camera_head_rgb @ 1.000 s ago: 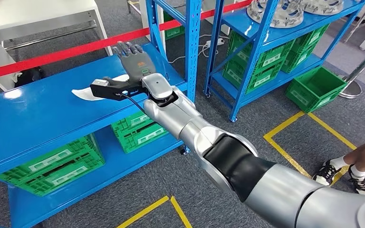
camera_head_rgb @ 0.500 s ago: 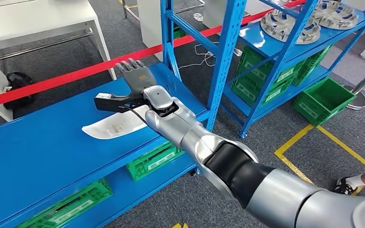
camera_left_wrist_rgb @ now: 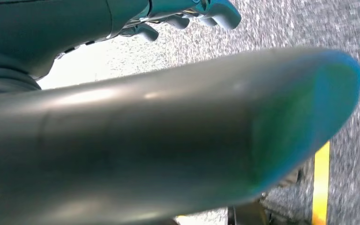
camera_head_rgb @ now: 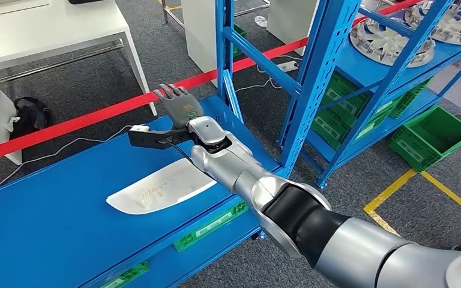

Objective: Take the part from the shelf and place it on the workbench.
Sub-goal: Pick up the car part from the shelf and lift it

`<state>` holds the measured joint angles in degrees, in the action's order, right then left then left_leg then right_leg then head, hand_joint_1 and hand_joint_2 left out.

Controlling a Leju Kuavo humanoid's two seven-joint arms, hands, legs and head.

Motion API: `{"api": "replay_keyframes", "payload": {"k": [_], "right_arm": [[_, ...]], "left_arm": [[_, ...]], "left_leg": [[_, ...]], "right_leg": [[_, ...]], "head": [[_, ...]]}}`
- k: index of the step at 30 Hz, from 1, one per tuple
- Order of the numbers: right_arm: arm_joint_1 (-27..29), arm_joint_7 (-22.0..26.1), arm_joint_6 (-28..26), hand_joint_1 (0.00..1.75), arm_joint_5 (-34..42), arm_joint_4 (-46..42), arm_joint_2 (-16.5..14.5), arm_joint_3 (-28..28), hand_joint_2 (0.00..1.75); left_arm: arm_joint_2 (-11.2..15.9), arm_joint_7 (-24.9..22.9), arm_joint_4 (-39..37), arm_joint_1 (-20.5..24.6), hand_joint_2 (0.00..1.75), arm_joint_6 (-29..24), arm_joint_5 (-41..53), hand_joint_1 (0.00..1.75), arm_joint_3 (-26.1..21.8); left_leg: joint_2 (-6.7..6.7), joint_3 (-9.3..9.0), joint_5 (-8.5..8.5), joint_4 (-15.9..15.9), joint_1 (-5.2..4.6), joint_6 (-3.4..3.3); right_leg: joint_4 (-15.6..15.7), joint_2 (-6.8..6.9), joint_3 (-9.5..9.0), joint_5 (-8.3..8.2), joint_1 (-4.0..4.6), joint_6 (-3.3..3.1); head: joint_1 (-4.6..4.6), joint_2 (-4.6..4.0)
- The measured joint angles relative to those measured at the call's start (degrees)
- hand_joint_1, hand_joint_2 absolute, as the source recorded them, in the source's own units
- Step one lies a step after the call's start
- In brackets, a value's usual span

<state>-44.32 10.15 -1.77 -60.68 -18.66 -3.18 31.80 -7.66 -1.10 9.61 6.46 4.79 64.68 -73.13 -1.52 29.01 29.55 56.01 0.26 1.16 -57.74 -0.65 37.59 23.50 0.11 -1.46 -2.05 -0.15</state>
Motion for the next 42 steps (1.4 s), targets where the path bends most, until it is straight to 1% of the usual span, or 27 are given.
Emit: {"api": "replay_keyframes", "payload": {"k": [3, 5, 8, 9, 10, 12, 13, 17, 22, 23, 25, 26, 27, 28, 29, 30, 31, 32, 33, 34, 35, 36, 37, 38, 39, 40, 42], "right_arm": [[0.36, 0.77, -0.24, 0.00, 0.95, -0.02, -0.83, 0.00, 0.00], [1.29, 1.20, -0.68, 0.00, 1.40, -0.03, -1.00, 0.00, 0.00], [2.71, 1.54, -1.05, 0.00, 1.67, -0.15, -1.41, 0.00, 0.00], [2.59, 1.54, -1.06, 0.00, 1.67, -0.35, -1.66, 0.00, 0.00], [2.15, 1.54, -1.08, 0.00, 1.68, -0.61, -1.91, 0.00, 0.00], [1.02, 1.55, -1.11, 0.00, 1.70, -1.15, -2.31, 0.00, 0.00], [0.54, 1.55, -1.13, 0.00, 1.72, -1.34, -2.46, 0.00, 0.00], [-0.41, 1.54, -1.22, 0.00, 1.80, -1.91, -2.88, 0.00, 0.00], [-0.82, 1.54, -1.32, 0.00, 1.89, -2.02, -3.29, 0.00, 0.00], [-0.84, 1.55, -1.32, 0.00, 1.89, -2.03, -3.36, 0.00, 0.00], [-0.85, 1.61, -1.35, 0.00, 1.88, -2.16, -3.50, 0.01, 0.00], [-0.87, 1.65, -1.37, 0.00, 1.87, -2.32, -3.58, 0.02, 0.00], [-0.87, 1.66, -1.39, 0.00, 1.86, -2.54, -3.63, 0.02, 0.00], [-0.95, 1.62, -1.38, 0.00, 1.87, -2.73, -3.68, 0.05, 0.00], [-1.05, 1.58, -1.36, 0.00, 1.87, -2.88, -3.71, 0.11, 0.00], [-1.12, 1.53, -1.30, 0.00, 1.89, -2.96, -3.72, 0.22, 0.00], [-1.10, 1.47, -1.22, 0.00, 1.90, -2.97, -3.73, 0.39, 0.00], [-0.96, 1.42, -1.16, 0.00, 1.96, -2.98, -3.73, 0.56, 0.00], [-0.73, 1.36, -1.11, 0.00, 2.04, -2.98, -3.73, 0.72, 0.00], [-0.54, 1.29, -1.09, 0.00, 2.12, -2.98, -3.73, 0.83, 0.00], [-0.46, 1.22, -1.09, 0.00, 2.21, -2.99, -3.73, 0.89, 0.00], [-0.48, 1.16, -1.09, 0.00, 2.24, -3.03, -3.73, 0.92, 0.00], [-0.57, 1.08, -1.09, 0.00, 2.25, -3.07, -3.73, 0.96, 0.00], [-0.63, 1.01, -1.09, 0.00, 2.26, -3.13, -3.77, 1.02, 0.00], [-0.63, 0.95, -1.09, 0.00, 2.26, -3.19, -3.83, 1.07, 0.00], [-0.58, 0.88, -1.08, 0.00, 2.26, -3.22, -3.87, 1.11, 0.00], [-0.45, 0.82, -1.04, 0.00, 2.30, -3.30, -3.92, 1.14, 0.00]], "left_arm": [[-0.02, 0.04, -0.01, 0.28, 0.00, -0.23, 0.01, 0.00, 0.00], [-0.01, 0.08, -0.01, 0.22, 0.00, -0.32, 0.02, 0.00, 0.00], [-0.04, 0.08, -0.05, -0.02, 0.00, -0.32, 0.02, 0.00, 0.00], [-0.05, 0.08, -0.07, 0.05, 0.00, -0.32, 0.03, 0.00, 0.00], [-0.05, 0.09, -0.08, 0.18, 0.00, -0.33, 0.03, 0.00, 0.00], [-0.05, 0.10, -0.08, 0.44, 0.00, -0.33, 0.05, 0.00, 0.00], [-0.05, 0.10, -0.08, 0.52, 0.00, -0.33, 0.05, 0.00, 0.00], [-0.07, 0.10, -0.08, 0.57, 0.00, -0.33, 0.10, 0.00, 0.00], [-0.11, 0.09, -0.08, 0.59, 0.00, -0.33, 0.13, 0.00, 0.00], [-0.10, 0.09, -0.08, 0.59, 0.00, -0.33, 0.13, 0.00, 0.00], [-0.08, 0.11, -0.08, 0.60, 0.00, -0.33, 0.13, 0.00, 0.00], [-0.07, 0.11, -0.08, 0.62, 0.00, -0.33, 0.13, 0.00, 0.00], [-0.17, 0.12, -0.10, 0.65, 0.00, -0.33, 0.12, 0.00, 0.00], [-0.27, 0.13, -0.11, 0.70, 0.00, -0.33, 0.11, 0.00, 0.00], [-0.38, 0.14, -0.11, 0.74, 0.00, -0.33, 0.08, 0.00, 0.00], [-0.48, 0.15, -0.11, 0.77, 0.00, -0.33, 0.05, 0.00, 0.00], [-0.47, 0.16, -0.09, 0.78, 0.00, -0.33, 0.01, 0.00, 0.00], [-0.48, 0.16, -0.08, 0.77, 0.00, -0.33, -0.03, 0.00, 0.00], [-0.49, 0.16, -0.08, 0.75, 0.00, -0.33, -0.05, 0.00, 0.00], [-0.51, 0.16, -0.09, 0.74, 0.00, -0.33, -0.07, 0.00, 0.00], [-0.54, 0.16, -0.09, 0.73, 0.00, -0.33, -0.07, 0.00, 0.00], [-0.56, 0.16, -0.10, 0.72, 0.00, -0.33, -0.07, 0.00, 0.00], [-0.55, 0.17, -0.08, 0.72, 0.00, -0.34, -0.07, 0.00, 0.00], [-0.53, 0.16, -0.06, 0.74, 0.00, -0.35, -0.07, 0.00, 0.00], [-0.51, 0.16, -0.03, 0.77, 0.00, -0.37, -0.07, 0.00, 0.00], [-0.49, 0.16, -0.01, 0.79, 0.00, -0.38, -0.07, 0.00, 0.00], [-0.52, 0.16, -0.01, 0.75, 0.00, -0.40, -0.08, 0.00, 0.00]], "left_leg": [[0.13, -0.37, -0.17, -0.42, -0.01, 0.09], [0.14, -1.16, -0.10, -0.73, 0.04, 0.04], [0.24, -2.65, 0.94, -1.60, 0.11, -0.54], [0.31, -2.90, 1.33, -1.92, 0.14, -0.43], [0.37, -3.05, 1.60, -2.16, 0.17, -0.16], [0.42, -3.22, 1.59, -2.27, 0.23, 0.55], [0.41, -3.29, 1.55, -2.26, 0.24, 0.66], [0.40, -3.42, 1.42, -2.13, 0.22, 0.87], [0.39, -3.49, 1.43, -1.92, 0.19, 0.88], [0.38, -3.45, 1.51, -1.75, 0.13, 0.78], [0.37, -3.41, 1.49, -1.43, -0.07, 0.31], [0.38, -3.45, 1.20, -1.50, -0.18, -0.08], [0.48, -3.81, 0.62, -2.24, 0.04, -0.41], [0.62, -4.20, -0.05, -3.10, 0.27, -0.73], [0.79, -4.50, -0.63, -3.97, 0.57, -0.98], [0.99, -4.76, -0.98, -4.62, 0.89, -1.10], [1.12, -4.71, -1.10, -4.70, 0.96, -1.18], [1.22, -4.60, -1.07, -4.56, 1.08, -1.11], [1.26, -4.48, -0.96, -4.31, 1.22, -0.98], [1.27, -4.34, -0.77, -3.93, 1.40, -0.78], [1.24, -4.21, -0.47, -3.45, 1.64, -0.47], [1.21, -4.07, -0.02, -2.79, 1.90, -0.06], [1.17, -3.76, 0.51, -2.05, 2.10, 0.43], [1.15, -3.24, 1.04, -1.23, 2.16, 0.98], [1.11, -2.84, 1.47, -0.45, 2.13, 1.47], [1.06, -2.42, 1.68, 0.06, 2.05, 1.87], [1.00, -2.05, 1.86, 0.52, 2.10, 2.41]], "right_leg": [[0.23, -0.40, 0.06, 0.38, -0.05, -0.16], [0.39, -0.41, -0.65, 0.88, 0.07, -0.45], [0.38, -0.38, -1.92, 1.64, 0.27, -0.78], [0.28, -0.39, -2.01, 1.77, 0.31, -0.83], [0.18, -0.41, -2.02, 1.84, 0.35, -0.86], [0.13, -0.43, -2.11, 1.84, 0.37, -0.87], [0.13, -0.43, -2.19, 1.81, 0.37, -0.87], [0.13, -0.43, -2.42, 1.68, 0.35, -0.83], [0.19, -0.42, -2.58, 1.61, 0.32, -0.73], [0.27, -0.42, -2.61, 1.52, 0.21, -0.58], [0.51, -0.44, -2.62, 1.20, -0.07, -0.10], [0.80, -0.49, -2.71, 0.90, -0.15, 0.23], [1.03, -0.51, -2.71, 0.82, -0.12, 0.45], [0.86, -0.45, -2.54, 1.08, -0.01, 0.67], [-0.44, -0.39, -1.88, 1.99, 0.08, 0.89], [-3.04, -0.27, -0.61, 3.46, 0.03, 1.14], [-6.85, -0.18, 1.14, 5.20, -0.12, 1.48], [-10.94, -0.13, 3.07, 6.70, -0.41, 1.86], [-13.88, -0.06, 4.50, 7.35, -0.74, 2.24], [-14.97, 0.06, 5.08, 7.00, -1.07, 2.61], [-13.75, 0.20, 4.51, 5.59, -1.39, 2.97], [-10.39, 0.39, 2.87, 3.50, -1.73, 3.38], [-6.88, 0.51, 0.96, 2.29, -1.90, 3.75], [-4.14, 0.50, -0.57, 1.54, -1.91, 3.77], [-2.53, 0.45, -1.41, 1.60, -1.90, 3.52], [-2.45, 0.32, -1.44, 2.31, -1.73, 3.00], [-2.63, 0.23, -0.87, 2.56, -1.74, 1.78]], "head": [[0.01, 0.00], [0.01, 0.00], [0.02, 0.00], [0.03, 0.00], [0.02, 0.00], [0.02, 0.00], [0.02, 0.00], [0.02, 0.00], [0.01, 0.00], [0.00, 0.00], [0.02, 0.00], [0.02, 0.00], [0.03, 0.00], [-0.02, 0.00], [-0.07, 0.00], [-0.14, 0.00], [-0.21, 0.00], [-0.25, 0.00], [-0.26, 0.00], [-0.27, 0.00], [-0.28, 0.00], [-0.29, 0.00], [-0.30, 0.00], [-0.33, 0.00], [-0.34, 0.00], [-0.38, 0.00], [-0.43, 0.00]]}}
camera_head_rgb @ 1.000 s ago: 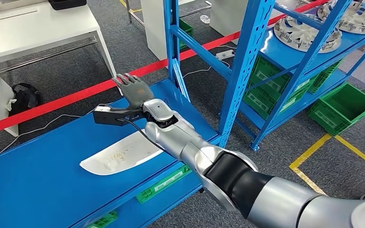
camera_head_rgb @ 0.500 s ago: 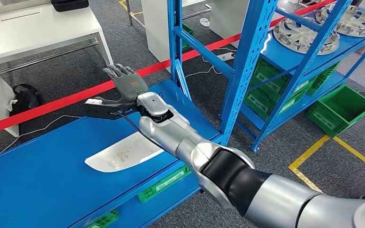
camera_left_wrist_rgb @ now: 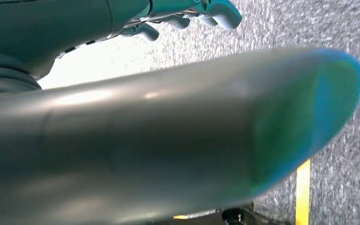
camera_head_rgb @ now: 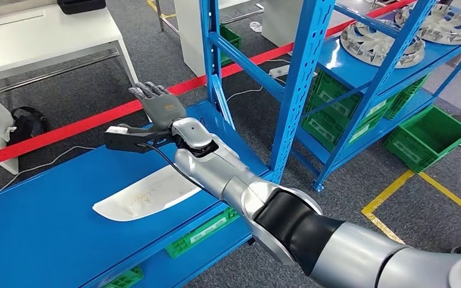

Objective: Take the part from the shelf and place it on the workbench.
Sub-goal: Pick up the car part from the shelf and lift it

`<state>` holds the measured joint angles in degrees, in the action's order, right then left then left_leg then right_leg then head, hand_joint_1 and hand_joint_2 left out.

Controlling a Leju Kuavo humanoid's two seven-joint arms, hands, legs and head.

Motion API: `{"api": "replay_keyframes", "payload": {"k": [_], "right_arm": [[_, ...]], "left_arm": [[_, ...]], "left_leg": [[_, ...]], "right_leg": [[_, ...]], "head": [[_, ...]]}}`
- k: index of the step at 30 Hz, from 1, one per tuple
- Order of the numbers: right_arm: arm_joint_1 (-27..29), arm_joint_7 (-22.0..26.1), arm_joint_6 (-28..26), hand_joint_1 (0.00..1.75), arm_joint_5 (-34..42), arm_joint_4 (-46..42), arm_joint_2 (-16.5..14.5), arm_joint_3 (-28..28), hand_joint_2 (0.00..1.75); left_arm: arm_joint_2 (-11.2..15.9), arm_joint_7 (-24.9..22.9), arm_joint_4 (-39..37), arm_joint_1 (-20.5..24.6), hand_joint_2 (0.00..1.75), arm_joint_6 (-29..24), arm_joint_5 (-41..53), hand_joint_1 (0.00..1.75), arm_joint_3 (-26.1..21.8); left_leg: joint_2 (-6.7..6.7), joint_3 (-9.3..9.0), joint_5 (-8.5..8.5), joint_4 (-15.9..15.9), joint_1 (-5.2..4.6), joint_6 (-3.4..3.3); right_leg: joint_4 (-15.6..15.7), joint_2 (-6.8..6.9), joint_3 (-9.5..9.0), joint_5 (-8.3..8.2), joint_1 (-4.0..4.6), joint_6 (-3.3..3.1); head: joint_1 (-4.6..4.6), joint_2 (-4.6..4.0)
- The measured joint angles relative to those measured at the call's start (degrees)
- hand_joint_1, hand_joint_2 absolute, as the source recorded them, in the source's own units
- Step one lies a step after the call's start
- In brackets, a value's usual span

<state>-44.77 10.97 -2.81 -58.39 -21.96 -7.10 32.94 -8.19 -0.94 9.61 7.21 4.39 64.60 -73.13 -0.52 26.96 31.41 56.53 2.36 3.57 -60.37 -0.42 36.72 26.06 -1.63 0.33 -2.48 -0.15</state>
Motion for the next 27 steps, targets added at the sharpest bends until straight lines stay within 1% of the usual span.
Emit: {"api": "replay_keyframes", "payload": {"k": [1, 2, 3, 5, 6, 7, 8, 9, 10, 11, 12, 13, 14, 15, 16, 17, 18, 19, 20, 21, 22, 23, 24, 25, 26, 27], "right_arm": [[0.00, -0.01, 0.02, 0.00, 0.04, -0.04, -0.02, 0.01, 0.00], [-0.03, 0.01, 0.04, 0.00, 0.08, -0.08, -0.05, 0.01, 0.00], [-0.03, 0.02, 0.05, 0.00, 0.11, -0.12, -0.09, 0.02, 0.00], [0.05, 0.03, 0.07, 0.00, 0.14, -0.14, -0.13, 0.08, 0.00], [0.16, 0.03, 0.07, 0.00, 0.14, -0.14, -0.14, 0.14, 0.00], [0.27, 0.03, 0.08, 0.00, 0.13, -0.14, -0.14, 0.23, 0.00], [0.35, 0.02, 0.07, 0.00, 0.13, -0.14, -0.18, 0.32, 0.00], [0.41, -0.03, 0.07, 0.00, 0.13, -0.14, -0.28, 0.39, 0.00], [0.51, -0.14, 0.04, 0.00, 0.11, -0.14, -0.49, 0.48, 0.00], [0.69, -0.32, -0.02, 0.00, 0.11, -0.14, -0.77, 0.61, 0.00], [1.07, -0.60, -0.09, 0.00, 0.07, -0.14, -1.08, 0.80, 0.00], [1.62, -0.89, -0.19, 0.00, 0.02, -0.13, -1.35, 1.04, 0.00], [2.23, -1.15, -0.27, 0.00, -0.02, -0.12, -1.54, 1.27, 0.00], [2.75, -1.35, -0.32, 0.00, -0.05, -0.11, -1.66, 1.43, 0.00], [3.09, -1.43, -0.38, 0.00, -0.05, -0.10, -1.71, 1.52, 0.00], [3.25, -1.45, -0.43, 0.00, -0.05, -0.09, -1.73, 1.58, 0.00], [3.38, -1.45, -0.48, 0.00, -0.05, -0.09, -1.73, 1.67, 0.00], [3.64, -1.44, -0.49, 0.00, -0.05, -0.06, -1.73, 1.81, 0.00], [4.03, -1.44, -0.43, 0.00, -0.05, -0.01, -1.72, 2.01, 0.00], [4.53, -1.45, -0.25, 0.00, -0.06, 0.06, -1.72, 2.21, 0.00], [4.96, -1.48, 0.01, 0.00, -0.06, 0.14, -1.71, 2.39, 0.00], [5.18, -1.50, 0.36, 0.00, -0.06, 0.19, -1.72, 2.56, 0.00], [5.14, -1.52, 0.74, 0.00, -0.05, 0.21, -1.74, 2.71, 0.00], [4.84, -1.54, 1.14, 0.00, -0.02, 0.21, -1.78, 2.88, 0.00], [4.39, -1.51, 1.55, 0.00, 0.07, 0.20, -1.82, 3.10, 0.00], [3.95, -1.44, 1.92, 0.00, 0.21, 0.16, -1.85, 3.37, 0.00]], "left_arm": [[-0.02, 0.00, -0.02, -0.03, 0.00, 0.00, -0.01, 0.00, 0.00], [-0.04, 0.00, -0.03, -0.04, 0.00, 0.00, -0.03, 0.00, 0.00], [-0.04, 0.00, -0.04, -0.03, 0.00, 0.00, -0.07, 0.00, 0.00], [-0.01, 0.00, -0.04, -0.03, 0.00, 0.00, -0.19, 0.00, 0.00], [0.02, 0.00, -0.03, -0.09, 0.00, 0.00, -0.26, 0.00, 0.00], [0.03, 0.00, -0.03, -0.16, 0.00, 0.00, -0.31, 0.00, 0.00], [0.03, -0.01, -0.03, -0.21, 0.00, -0.03, -0.34, 0.00, 0.00], [0.05, -0.03, -0.03, -0.24, 0.00, -0.11, -0.38, 0.00, 0.00], [0.08, -0.08, -0.02, -0.35, 0.00, -0.21, -0.42, 0.00, 0.00], [0.12, -0.14, -0.01, -0.52, 0.00, -0.31, -0.46, 0.00, 0.00], [0.18, -0.18, 0.00, -0.77, 0.00, -0.38, -0.49, 0.00, 0.00], [0.22, -0.22, 0.01, -1.05, 0.00, -0.39, -0.50, 0.00, 0.00], [0.25, -0.25, 0.01, -1.29, 0.00, -0.39, -0.50, 0.00, 0.00], [0.26, -0.25, 0.01, -1.48, 0.00, -0.38, -0.50, 0.00, 0.00], [0.24, -0.26, 0.01, -1.61, 0.00, -0.37, -0.50, 0.00, 0.00], [0.23, -0.25, 0.01, -1.70, 0.00, -0.34, -0.50, 0.00, 0.00], [0.22, -0.22, 0.01, -1.77, 0.00, -0.33, -0.50, 0.00, 0.00], [0.24, -0.21, 0.02, -1.90, 0.00, -0.31, -0.50, 0.00, 0.00], [0.26, -0.22, 0.03, -2.08, 0.00, -0.31, -0.50, 0.00, 0.00], [0.27, -0.27, 0.03, -2.30, 0.00, -0.33, -0.50, 0.00, 0.00], [0.26, -0.38, 0.02, -2.47, 0.00, -0.35, -0.50, 0.00, 0.00], [0.21, -0.50, 0.01, -2.55, 0.00, -0.38, -0.49, 0.00, 0.00], [0.11, -0.66, -0.01, -2.51, 0.00, -0.41, -0.47, 0.00, 0.00], [-0.07, -0.85, -0.01, -2.38, 0.00, -0.42, -0.43, 0.00, 0.00], [-0.31, -1.02, -0.02, -2.20, 0.00, -0.43, -0.33, 0.00, 0.00], [-0.55, -1.22, -0.03, -2.00, 0.00, -0.43, -0.18, 0.00, 0.00]], "left_leg": [[0.06, 0.34, 0.42, 0.36, 0.08, 0.15], [0.15, 1.05, 1.44, 1.75, 0.11, 0.26], [0.23, 2.27, 3.03, 4.34, 0.08, 0.31], [0.30, 5.99, 6.62, 12.30, -0.18, 0.29], [0.30, 7.66, 7.54, 15.61, -0.32, 0.21], [0.30, 8.64, 7.30, 17.19, -0.45, 0.04], [0.29, 8.64, 5.77, 16.54, -0.58, -0.17], [0.30, 7.80, 3.19, 13.84, -0.68, -0.44], [0.29, 6.62, 0.54, 10.21, -0.76, -0.67], [0.28, 5.31, -1.51, 6.83, -0.92, -0.84], [0.25, 4.27, -2.65, 4.29, -1.07, -0.98], [0.21, 3.87, -3.01, 2.99, -1.25, -1.05], [0.16, 3.73, -3.16, 2.46, -1.43, -1.14], [0.16, 3.90, -3.50, 2.07, -1.41, -1.27], [0.12, 3.99, -3.75, 1.42, -1.26, -1.39], [0.11, 3.82, -3.74, 0.61, -1.10, -1.69], [0.10, 3.62, -3.64, -0.14, -0.96, -1.97], [0.06, 3.37, -3.34, -0.72, -0.95, -2.22], [0.06, 3.28, -3.16, -0.73, -1.11, -2.51], [0.05, 3.24, -3.08, -0.46, -1.30, -2.66], [0.01, 3.20, -2.92, -0.11, -1.52, -2.82], [-0.05, 3.22, -2.71, 0.30, -1.79, -3.01], [-0.12, 3.27, -2.45, 0.73, -2.10, -3.21], [-0.18, 3.35, -2.18, 1.16, -2.40, -3.38], [-0.20, 3.54, -1.96, 1.49, -2.69, -3.49], [-0.20, 3.71, -1.84, 1.75, -2.82, -3.50]], "right_leg": [[0.04, 0.00, 0.14, -0.07, 0.01, -0.46], [0.23, 0.04, 0.18, -0.22, 0.00, -0.85], [0.47, 0.10, 0.17, -0.38, 0.01, -1.19], [0.73, 0.24, 0.30, -0.62, 0.24, -1.58], [0.80, 0.29, 0.40, -0.71, 0.36, -1.70], [0.82, 0.31, 0.47, -0.77, 0.45, -1.78], [0.83, 0.30, 0.50, -0.80, 0.51, -1.82], [0.82, 0.29, 0.47, -0.80, 0.52, -1.82], [0.82, 0.29, 0.45, -0.78, 0.53, -1.80], [0.85, 0.27, 0.47, -0.80, 0.62, -1.69], [0.92, 0.25, 0.49, -1.00, 0.68, -1.47], [1.08, 0.25, 0.58, -1.39, 0.71, -1.18], [1.39, 0.24, 0.69, -1.93, 0.74, -0.83], [1.78, 0.23, 0.78, -2.47, 0.75, -0.48], [1.96, 0.23, 1.13, -2.50, 0.74, -0.22], [1.39, 0.22, 1.73, -1.68, 0.78, 0.00], [-0.39, 0.21, 2.57, 0.02, 0.81, 0.17], [-3.55, 0.22, 3.74, 2.32, 0.76, 0.27], [-7.57, 0.22, 4.93, 4.65, 0.82, 0.31], [-11.35, 0.21, 5.89, 6.21, 0.92, 0.28], [-13.82, 0.20, 6.38, 6.61, 1.09, 0.14], [-14.16, 0.19, 6.15, 5.71, 1.35, -0.14], [-12.34, 0.16, 5.12, 3.80, 1.65, -0.57], [-9.03, 0.12, 3.61, 1.74, 2.00, -1.25], [-5.91, 0.08, 1.99, 0.37, 2.29, -2.04], [-3.33, 0.09, 0.69, -0.37, 2.57, -2.66]], "head": [[-0.02, 0.00], [-0.02, 0.00], [-0.02, 0.00], [-0.15, 0.00], [-0.32, 0.00], [-0.61, 0.00], [-0.97, 0.00], [-1.26, 0.00], [-1.48, 0.00], [-1.56, 0.00], [-1.68, 0.00], [-1.91, 0.00], [-2.16, 0.00], [-2.44, 0.00], [-2.61, 0.00], [-2.86, 0.00], [-3.21, 0.00], [-3.58, 0.00], [-3.93, 0.00], [-4.09, 0.00], [-4.13, 0.00], [-4.14, 0.00], [-4.14, 0.00], [-4.13, 0.00], [-4.02, 0.00], [-3.91, 0.00]]}}
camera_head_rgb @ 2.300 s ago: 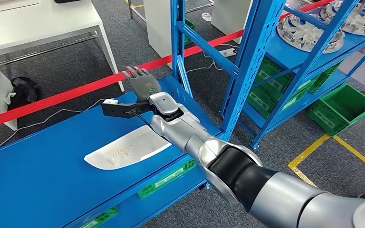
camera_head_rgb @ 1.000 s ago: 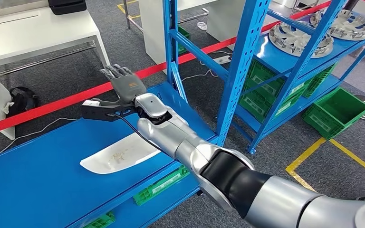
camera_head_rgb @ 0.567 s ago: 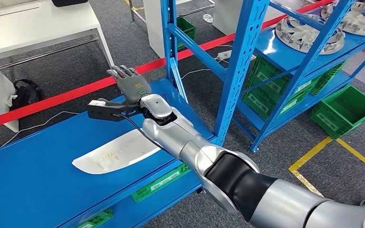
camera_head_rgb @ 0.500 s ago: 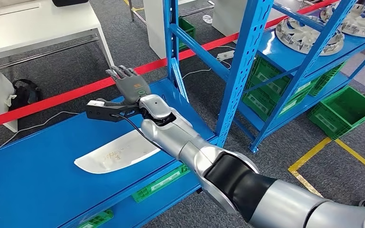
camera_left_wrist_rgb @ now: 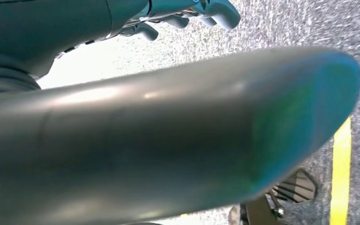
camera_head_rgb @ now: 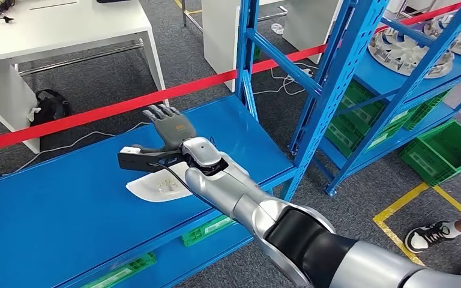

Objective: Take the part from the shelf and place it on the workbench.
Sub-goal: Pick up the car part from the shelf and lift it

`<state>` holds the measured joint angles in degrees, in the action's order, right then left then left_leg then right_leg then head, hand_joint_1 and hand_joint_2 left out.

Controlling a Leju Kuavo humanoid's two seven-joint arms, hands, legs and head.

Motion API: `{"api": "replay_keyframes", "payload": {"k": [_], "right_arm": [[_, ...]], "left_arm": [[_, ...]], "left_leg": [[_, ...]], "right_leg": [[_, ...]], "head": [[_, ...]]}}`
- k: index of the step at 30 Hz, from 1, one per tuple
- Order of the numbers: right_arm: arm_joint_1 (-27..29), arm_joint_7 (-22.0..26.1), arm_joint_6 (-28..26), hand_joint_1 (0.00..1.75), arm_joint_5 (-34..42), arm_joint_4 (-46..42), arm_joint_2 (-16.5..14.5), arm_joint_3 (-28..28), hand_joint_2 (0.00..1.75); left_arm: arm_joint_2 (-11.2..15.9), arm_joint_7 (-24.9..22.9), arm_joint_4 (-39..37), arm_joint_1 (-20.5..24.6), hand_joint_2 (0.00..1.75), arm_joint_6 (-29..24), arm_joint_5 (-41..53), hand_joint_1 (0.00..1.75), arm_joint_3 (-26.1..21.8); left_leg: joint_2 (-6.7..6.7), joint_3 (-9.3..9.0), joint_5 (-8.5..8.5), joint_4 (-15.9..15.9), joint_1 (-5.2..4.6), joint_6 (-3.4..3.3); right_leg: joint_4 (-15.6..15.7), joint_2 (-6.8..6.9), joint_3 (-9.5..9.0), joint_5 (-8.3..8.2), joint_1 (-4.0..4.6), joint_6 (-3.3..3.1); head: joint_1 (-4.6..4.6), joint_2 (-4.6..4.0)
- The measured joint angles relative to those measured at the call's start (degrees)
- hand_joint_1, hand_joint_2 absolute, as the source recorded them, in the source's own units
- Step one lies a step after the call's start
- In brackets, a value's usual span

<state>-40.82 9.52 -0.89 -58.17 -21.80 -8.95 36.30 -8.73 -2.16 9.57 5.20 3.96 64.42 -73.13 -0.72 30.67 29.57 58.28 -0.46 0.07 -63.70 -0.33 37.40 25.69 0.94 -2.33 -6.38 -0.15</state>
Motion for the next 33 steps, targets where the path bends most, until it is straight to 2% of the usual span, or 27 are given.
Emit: {"api": "replay_keyframes", "payload": {"k": [1, 3, 5, 6, 7, 9, 10, 11, 12, 13, 14, 15, 16, 17, 19, 20, 21, 23, 24, 25, 26, 27, 28, 30, 31, 32, 33], "right_arm": [[-0.35, 0.10, 0.30, 0.00, 0.22, -0.04, 0.02, 0.25, 0.00], [-0.72, 0.29, 0.57, 0.00, 0.83, -0.13, 0.10, 0.68, 0.00], [-1.03, 0.37, 0.42, 0.00, 1.48, -0.19, 0.16, 1.09, 0.00], [-1.20, 0.37, 0.30, 0.00, 1.74, -0.22, 0.19, 1.31, 0.00], [-1.35, 0.38, 0.20, 0.00, 1.93, -0.25, 0.24, 1.54, 0.00], [-1.43, 0.39, 0.14, 0.00, 2.11, -0.25, 0.38, 1.92, 0.00], [-1.41, 0.39, 0.15, 0.00, 2.14, -0.25, 0.43, 2.08, 0.00], [-1.39, 0.40, 0.17, 0.00, 2.14, -0.25, 0.46, 2.18, 0.00], [-1.40, 0.40, 0.18, 0.00, 2.14, -0.25, 0.47, 2.24, 0.00], [-1.45, 0.40, 0.19, 0.00, 2.15, -0.26, 0.47, 2.27, 0.00], [-1.53, 0.39, 0.18, 0.00, 2.15, -0.26, 0.49, 2.27, 0.00], [-1.60, 0.39, 0.18, 0.00, 2.15, -0.26, 0.50, 2.27, 0.00], [-1.66, 0.40, 0.17, 0.00, 2.17, -0.27, 0.52, 2.28, 0.00], [-1.71, 0.40, 0.16, 0.00, 2.18, -0.26, 0.54, 2.30, 0.00], [-1.72, 0.43, 0.17, 0.00, 2.20, -0.26, 0.68, 2.32, 0.00], [-1.73, 0.42, 0.18, 0.00, 2.20, -0.25, 0.78, 2.32, 0.00], [-1.72, 0.41, 0.19, 0.00, 2.20, -0.25, 0.88, 2.33, 0.00], [-1.76, 0.39, 0.20, 0.00, 2.20, -0.25, 0.95, 2.34, 0.00], [-1.76, 0.39, 0.19, 0.00, 2.20, -0.25, 0.95, 2.34, 0.00], [-1.74, 0.41, 0.13, 0.00, 2.20, -0.25, 0.95, 2.36, 0.00], [-1.70, 0.46, -0.02, 0.00, 2.21, -0.25, 0.96, 2.39, 0.00], [-1.70, 0.49, -0.30, 0.00, 2.27, -0.26, 0.95, 2.45, 0.00], [-1.77, 0.45, -0.69, 0.00, 2.40, -0.27, 0.91, 2.55, 0.00], [-2.10, 0.22, -1.40, 0.00, 2.74, -0.39, 0.75, 2.86, 0.00], [-2.28, 0.12, -1.62, 0.00, 2.87, -0.50, 0.63, 3.05, 0.00], [-2.41, 0.08, -1.75, 0.00, 2.96, -0.60, 0.54, 3.21, 0.00], [-2.45, 0.04, -1.82, 0.00, 3.04, -0.69, 0.47, 3.35, 0.00]], "left_arm": [[-0.19, -0.18, -0.02, 0.17, 0.00, 0.00, 0.23, 0.00, 0.00], [-0.46, -0.42, -0.08, 0.36, 0.00, 0.04, 0.70, 0.00, 0.00], [-0.60, -0.52, -0.14, 0.43, 0.00, 0.16, 1.13, 0.00, 0.00], [-0.62, -0.55, -0.15, 0.49, 0.00, 0.22, 1.27, 0.00, 0.00], [-0.56, -0.57, -0.15, 0.60, 0.00, 0.26, 1.39, 0.00, 0.00], [-0.37, -0.61, -0.14, 0.80, 0.00, 0.28, 1.47, 0.00, 0.00], [-0.22, -0.65, -0.13, 0.86, 0.00, 0.28, 1.49, 0.00, 0.00], [-0.10, -0.69, -0.12, 0.89, 0.00, 0.28, 1.50, 0.00, 0.00], [-0.01, -0.72, -0.11, 0.91, 0.00, 0.28, 1.50, 0.00, 0.00], [0.07, -0.74, -0.11, 0.95, 0.00, 0.28, 1.50, 0.00, 0.00], [0.01, -0.74, -0.16, 1.03, 0.00, 0.28, 1.51, 0.00, 0.00], [-0.03, -0.74, -0.17, 1.11, 0.00, 0.28, 1.51, 0.00, 0.00], [-0.09, -0.74, -0.20, 1.17, 0.00, 0.28, 1.52, 0.00, 0.00], [-0.15, -0.74, -0.22, 1.23, 0.00, 0.28, 1.52, 0.00, 0.00], [-0.11, -0.74, -0.20, 1.24, 0.00, 0.28, 1.52, 0.00, 0.00], [-0.10, -0.74, -0.20, 1.24, 0.00, 0.28, 1.52, 0.00, 0.00], [-0.10, -0.74, -0.19, 1.24, 0.00, 0.28, 1.53, 0.00, 0.00], [-0.10, -0.74, -0.18, 1.24, 0.00, 0.28, 1.54, 0.00, 0.00], [-0.10, -0.73, -0.17, 1.23, 0.00, 0.28, 1.54, 0.00, 0.00], [-0.09, -0.44, -0.17, 1.24, 0.00, 0.31, 1.51, 0.00, 0.00], [-0.08, 0.12, -0.17, 1.31, 0.00, 0.39, 1.46, 0.00, 0.00], [-0.05, 0.69, -0.17, 1.53, 0.00, 0.61, 1.61, 0.00, 0.01], [0.00, 0.99, -0.17, 1.95, 0.00, 0.95, 1.97, 0.00, 0.07], [0.02, 0.16, -0.19, 3.22, 0.00, 1.52, 3.12, 0.00, 0.40], [0.04, -0.56, -0.18, 3.87, 0.00, 1.65, 3.59, 0.00, 0.61], [0.10, -1.08, -0.17, 4.44, 0.00, 1.66, 3.85, 0.00, 0.78], [0.16, -1.40, -0.16, 4.88, 0.00, 1.65, 3.99, 0.00, 0.90]], "left_leg": [[0.00, 0.16, -0.01, 0.12, 0.00, 0.15], [0.02, 0.32, -0.32, 0.02, 0.20, 0.68], [0.09, 0.82, 0.23, 0.32, 0.15, 1.20], [0.13, 1.47, 1.34, 1.54, 0.12, 1.50], [0.19, 2.54, 3.09, 4.02, 0.21, 1.84], [0.29, 5.05, 6.67, 11.01, 0.67, 2.70], [0.33, 5.84, 7.48, 13.65, 0.96, 3.12], [0.36, 5.84, 7.21, 14.44, 1.26, 3.51], [0.39, 4.77, 5.83, 12.98, 1.58, 3.92], [0.44, 2.84, 3.86, 9.70, 1.95, 4.38], [0.44, 0.73, 2.72, 5.95, 2.19, 4.92], [0.32, -0.95, 1.73, 2.91, 2.26, 4.98], [0.18, -1.75, 1.49, 1.09, 2.30, 4.81], [0.00, -1.77, 1.72, 0.65, 2.17, 4.32], [-0.10, -0.91, 1.10, 0.87, 2.11, 2.81], [-0.04, -0.49, 0.72, 0.95, 2.07, 2.05], [0.06, 0.02, 0.22, 0.92, 2.06, 1.36], [0.25, 1.31, -0.87, 0.90, 1.91, 0.38], [0.29, 2.02, -1.37, 0.92, 1.74, 0.15], [0.33, 2.71, -1.84, 0.94, 1.53, 0.01], [0.36, 3.33, -2.30, 0.95, 1.31, -0.09], [0.35, 3.88, -2.74, 0.96, 1.07, -0.17], [0.32, 4.33, -3.18, 0.96, 0.83, -0.23], [0.28, 4.87, -3.93, 0.93, 0.52, -0.15], [0.29, 5.00, -4.24, 0.90, 0.52, 0.04], [0.34, 5.08, -4.52, 0.84, 0.61, 0.34], [0.41, 5.13, -4.84, 0.70, 0.70, 0.73]], "right_leg": [[1.48, 0.00, -0.77, -0.11, 0.20, -0.46], [2.61, 0.05, -1.27, -0.23, 0.41, -0.84], [4.86, 0.01, -1.99, -0.36, -0.17, -1.11], [6.02, 0.01, -2.32, -0.53, -0.55, -1.21], [6.89, 0.00, -2.51, -0.70, -0.86, -1.15], [6.92, 0.15, -2.07, -1.25, -1.08, -0.89], [6.72, 0.24, -1.73, -1.41, -1.25, -0.65], [6.42, 0.31, -1.33, -1.56, -1.46, -0.41], [6.04, 0.34, -0.88, -1.71, -1.75, -0.15], [5.58, 0.35, -0.38, -1.86, -2.08, 0.16], [5.15, 0.31, 0.15, -2.04, -2.33, 0.58], [4.76, 0.26, 0.67, -2.26, -2.42, 1.05], [4.45, 0.17, 1.07, -2.57, -2.36, 1.51], [4.39, 0.07, 1.38, -2.98, -2.20, 1.95], [4.60, -0.03, 1.70, -3.88, -2.11, 2.66], [4.43, 0.01, 1.98, -3.64, -2.18, 2.94], [3.28, 0.09, 2.57, -2.47, -2.26, 3.17], [-2.98, 0.21, 4.88, 2.41, -2.22, 3.38], [-7.26, 0.21, 6.20, 5.01, -2.13, 3.38], [-10.82, 0.20, 7.04, 6.87, -1.97, 3.27], [-12.49, 0.20, 6.89, 7.70, -1.78, 3.02], [-11.60, 0.19, 5.39, 7.47, -1.51, 2.55], [-8.41, 0.18, 2.71, 6.51, -1.16, 1.89], [0.29, 0.32, -3.47, 4.78, -0.30, 0.25], [3.27, 0.46, -5.33, 4.29, 0.08, -0.27], [4.81, 0.57, -6.15, 4.11, 0.39, -0.52], [5.16, 0.64, -6.15, 3.89, 0.58, -0.50]], "head": [[0.11, 0.00], [0.21, 0.00], [0.22, 0.00], [0.15, 0.00], [0.07, 0.00], [-0.07, 0.00], [-0.05, 0.00], [-0.03, 0.00], [-0.03, 0.00], [-0.02, 0.00], [0.06, 0.00], [0.12, 0.00], [0.12, 0.00], [0.11, 0.00], [-0.03, 0.00], [-0.04, 0.00], [-0.03, 0.00], [-0.06, 0.00], [-0.06, 0.00], [-0.06, 0.00], [-0.05, 0.00], [-0.06, 0.00], [-0.06, 0.00], [-0.01, 0.00], [-0.14, 0.00], [-0.28, 0.00], [-0.40, 0.00]]}}
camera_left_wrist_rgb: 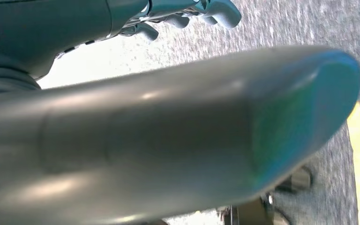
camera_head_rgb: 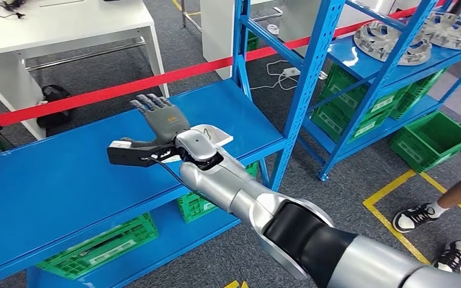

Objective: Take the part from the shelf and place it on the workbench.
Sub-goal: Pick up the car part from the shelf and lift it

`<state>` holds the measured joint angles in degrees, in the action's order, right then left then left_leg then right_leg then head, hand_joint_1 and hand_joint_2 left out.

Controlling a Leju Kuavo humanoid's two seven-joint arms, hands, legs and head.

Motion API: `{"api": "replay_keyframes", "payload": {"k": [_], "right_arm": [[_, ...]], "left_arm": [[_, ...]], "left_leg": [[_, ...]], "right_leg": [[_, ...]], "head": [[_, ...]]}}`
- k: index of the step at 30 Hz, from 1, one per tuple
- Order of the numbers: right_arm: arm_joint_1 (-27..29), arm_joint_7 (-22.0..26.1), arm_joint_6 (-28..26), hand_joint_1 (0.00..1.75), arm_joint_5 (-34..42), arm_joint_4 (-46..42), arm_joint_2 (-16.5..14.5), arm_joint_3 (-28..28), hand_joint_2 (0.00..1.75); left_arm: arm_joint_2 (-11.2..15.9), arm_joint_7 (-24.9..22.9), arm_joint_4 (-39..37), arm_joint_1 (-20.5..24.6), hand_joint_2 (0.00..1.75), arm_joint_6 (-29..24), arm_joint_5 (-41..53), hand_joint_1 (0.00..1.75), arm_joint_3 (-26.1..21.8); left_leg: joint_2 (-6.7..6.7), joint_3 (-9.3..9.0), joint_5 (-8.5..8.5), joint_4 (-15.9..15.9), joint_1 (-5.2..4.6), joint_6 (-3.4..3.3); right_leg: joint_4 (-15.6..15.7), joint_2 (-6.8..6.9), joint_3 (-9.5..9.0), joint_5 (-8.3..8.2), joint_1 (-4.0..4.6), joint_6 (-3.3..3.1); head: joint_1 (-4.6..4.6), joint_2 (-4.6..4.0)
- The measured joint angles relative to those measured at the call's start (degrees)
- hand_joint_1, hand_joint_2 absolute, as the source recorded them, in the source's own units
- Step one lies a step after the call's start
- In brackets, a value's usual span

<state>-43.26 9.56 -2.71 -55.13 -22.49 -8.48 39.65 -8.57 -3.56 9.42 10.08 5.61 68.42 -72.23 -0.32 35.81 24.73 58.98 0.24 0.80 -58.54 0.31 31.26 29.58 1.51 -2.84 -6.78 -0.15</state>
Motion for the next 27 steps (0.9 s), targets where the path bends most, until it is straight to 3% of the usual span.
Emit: {"api": "replay_keyframes", "payload": {"k": [2, 3, 5, 7, 8, 9, 10, 12, 14, 16, 18, 22, 27], "right_arm": [[0.01, -0.25, -0.07, 0.00, 0.15, -0.05, -0.04, 0.13, 0.00], [0.04, -0.42, -0.13, 0.00, 0.24, -0.13, -0.06, 0.16, 0.00], [0.04, -0.71, -0.36, 0.00, 0.58, -0.36, -0.04, 0.21, 0.00], [0.21, -0.82, -0.55, 0.00, 1.14, -0.54, 0.08, 0.26, 0.00], [0.37, -0.84, -0.61, 0.00, 1.40, -0.56, 0.16, 0.28, 0.00], [0.53, -0.84, -0.66, 0.00, 1.56, -0.58, 0.22, 0.30, 0.00], [0.65, -0.84, -0.69, 0.00, 1.68, -0.64, 0.29, 0.32, 0.00], [0.70, -0.85, -0.78, 0.00, 1.82, -0.90, 0.42, 0.32, 0.87], [0.69, -2.65, -0.40, 0.00, 1.70, -1.14, 0.74, 0.34, 1.75], [1.12, -8.05, 0.51, 0.00, 1.19, -1.06, 1.87, 0.43, 1.75], [2.21, -12.33, 0.57, 0.00, 0.77, -0.56, 4.35, 0.50, 1.75], [4.26, -12.96, -0.52, 0.00, 0.23, 1.36, 9.27, 0.52, 1.75], [5.32, -13.53, -0.22, 0.00, -0.24, 2.77, 11.68, 0.52, 1.75]], "left_arm": [[0.22, -0.13, 0.02, 0.54, 0.00, -0.13, -0.04, 0.00, 0.24], [0.27, -0.04, 0.01, 0.67, 0.00, -0.22, -0.12, 0.00, 0.33], [0.44, 0.22, 0.02, 0.88, 0.00, -0.45, -0.33, 0.00, 0.42], [0.61, 0.21, 0.03, 0.97, 0.00, -0.60, -0.43, 0.00, 0.43], [0.73, 0.14, 0.04, 0.89, 0.00, -0.66, -0.47, 0.00, 0.43], [0.85, 0.07, 0.03, 0.78, 0.00, -0.69, -0.50, 0.00, 0.43], [0.96, 0.05, 0.03, 0.68, 0.00, -0.71, -0.51, 0.00, 0.43], [1.09, 0.10, 0.03, 0.65, 0.00, -0.74, -0.51, 0.00, 0.43], [1.12, -0.06, 0.03, 0.64, 0.00, -0.96, -0.54, 0.00, 0.43], [1.10, -0.39, 0.03, 0.35, 0.00, -1.32, -0.68, 0.00, 0.43], [1.09, -0.32, 0.03, -0.28, 0.00, -1.48, -0.87, 0.00, 0.42], [1.06, 0.34, 0.02, -1.59, 0.00, -1.47, -1.22, 0.00, 0.41], [0.92, 0.59, -0.01, -1.70, 0.00, -1.44, -1.33, 0.00, 0.41]], "left_leg": [[0.06, 0.22, -0.40, -0.21, 0.03, 0.73], [0.05, 0.61, 0.24, 0.35, -0.02, 1.01], [0.03, 2.56, 3.79, 4.97, 0.07, 1.51], [0.06, 4.98, 7.71, 12.24, 0.26, 2.08], [0.06, 5.42, 8.52, 14.41, 0.34, 2.31], [0.07, 4.80, 8.31, 14.46, 0.41, 2.47], [0.09, 3.08, 7.24, 12.28, 0.48, 2.59], [0.11, -1.69, 5.12, 4.67, 0.53, 2.60], [0.07, -4.11, 4.46, 0.27, 0.47, 1.90], [-0.03, -4.14, 4.17, -0.08, 0.42, 1.03], [-0.29, -4.02, 3.88, -0.13, 0.37, 0.59], [-0.32, -3.41, 3.46, -0.09, 0.23, -0.01], [-0.07, -3.02, 3.26, -0.03, 0.06, -0.31]], "right_leg": [[0.79, -0.07, 0.15, -1.19, -0.18, 0.15], [1.29, -0.06, 0.27, -1.86, -0.44, 0.11], [1.94, 0.02, 0.87, -2.96, -0.90, 0.11], [1.70, 0.07, 1.89, -3.50, -0.99, 0.06], [1.44, 0.10, 2.41, -3.69, -1.01, 0.11], [1.11, 0.12, 2.92, -3.85, -1.07, 0.21], [0.73, 0.12, 3.41, -3.98, -1.16, 0.33], [-0.19, 0.12, 4.32, -4.12, -1.26, 0.74], [-0.80, 0.10, 5.01, -4.19, -1.04, 1.05], [-0.76, 0.09, 5.22, -4.31, -0.75, 0.52], [-0.40, 0.26, 5.07, -4.63, -0.68, 0.21], [0.30, 0.34, 5.18, -5.73, -0.87, 1.60], [0.52, 0.14, 5.52, -6.18, -1.01, 2.21]], "head": [[-0.14, 0.00], [-0.05, 0.00], [0.16, 0.00], [0.29, 0.00], [0.29, 0.00], [0.29, 0.00], [0.29, 0.00], [0.31, 0.00], [0.27, 0.00], [0.24, 0.00], [0.24, 0.00], [0.21, 0.00], [0.23, 0.00]]}}
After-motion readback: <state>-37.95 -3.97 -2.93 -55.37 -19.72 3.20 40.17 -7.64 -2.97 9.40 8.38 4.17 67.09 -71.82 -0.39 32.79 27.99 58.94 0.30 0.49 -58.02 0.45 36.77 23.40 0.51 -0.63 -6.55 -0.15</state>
